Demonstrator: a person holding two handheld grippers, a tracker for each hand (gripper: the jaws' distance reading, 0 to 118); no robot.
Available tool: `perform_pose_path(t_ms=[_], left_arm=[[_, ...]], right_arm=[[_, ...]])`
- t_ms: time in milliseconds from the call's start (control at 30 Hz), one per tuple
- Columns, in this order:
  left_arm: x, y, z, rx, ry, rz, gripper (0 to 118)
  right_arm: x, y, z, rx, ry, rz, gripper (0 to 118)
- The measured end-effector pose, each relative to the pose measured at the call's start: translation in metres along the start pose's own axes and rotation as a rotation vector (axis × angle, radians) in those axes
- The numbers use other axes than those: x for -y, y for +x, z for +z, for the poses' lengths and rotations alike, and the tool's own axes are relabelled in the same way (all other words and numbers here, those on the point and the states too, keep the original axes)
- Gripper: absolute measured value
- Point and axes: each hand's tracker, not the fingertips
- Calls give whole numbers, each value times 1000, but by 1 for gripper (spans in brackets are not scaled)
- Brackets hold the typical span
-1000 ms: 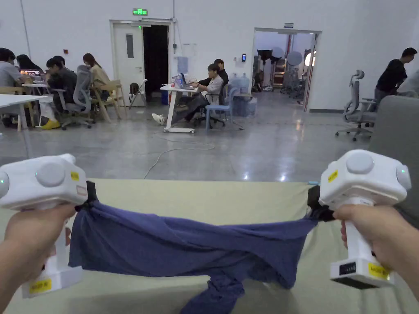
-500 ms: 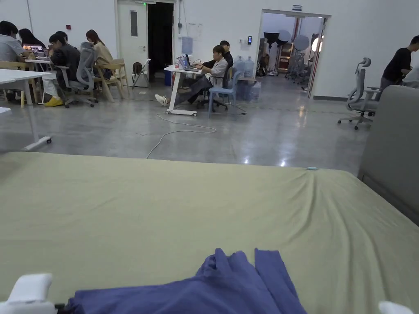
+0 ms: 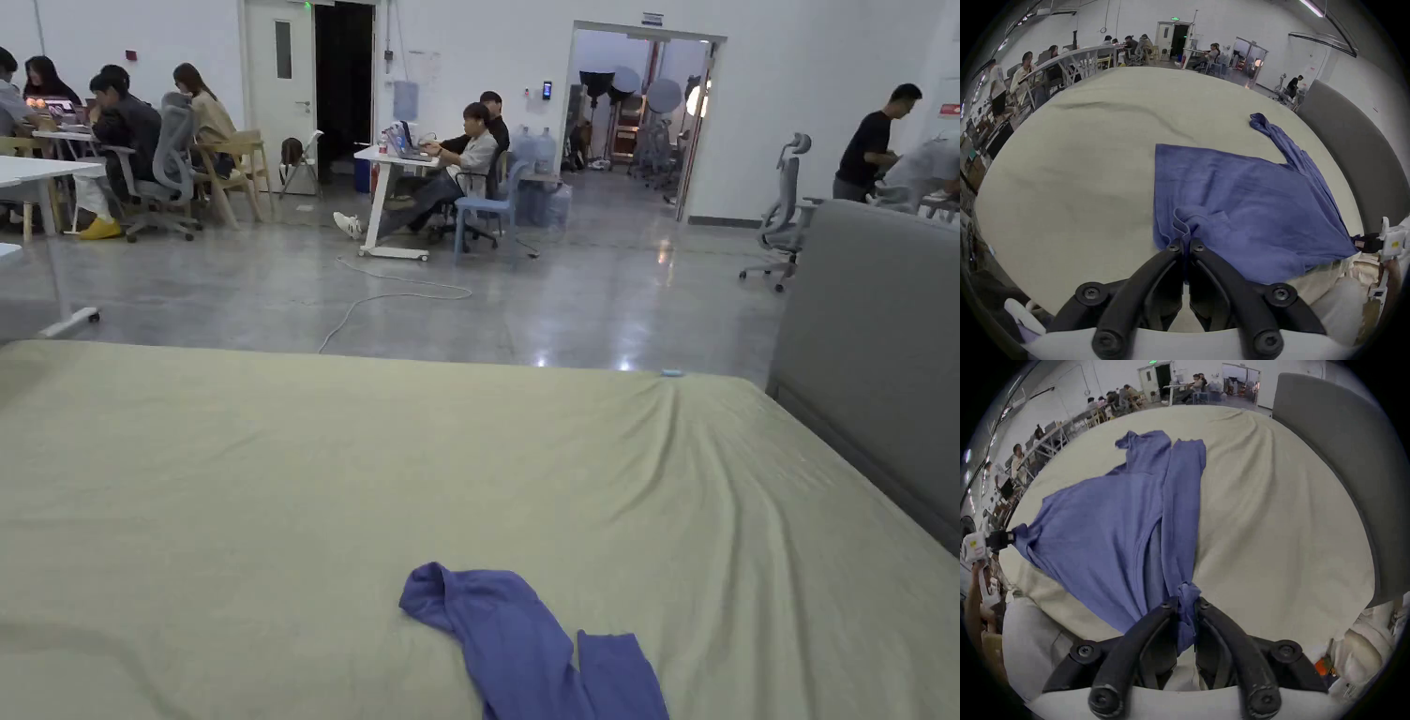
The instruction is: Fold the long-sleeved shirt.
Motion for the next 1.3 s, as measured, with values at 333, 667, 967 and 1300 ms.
perform_pose_path(t_ms=[333,667,967,1300], left_arm=[[44,-12,-13,-37,-83,42,0],[28,-15,12,-47,-65,184,91],[26,29,54,-99,-43,101,0],[-74,22,-23,-104,104,86,117]], right_arm=[[18,3,-44,23,-119,-46,7],[-6,31,-11,-27,-111,-101,75],[2,3,40,30,149,-107,2],[-5,-28,27,-106,108,-69,0]])
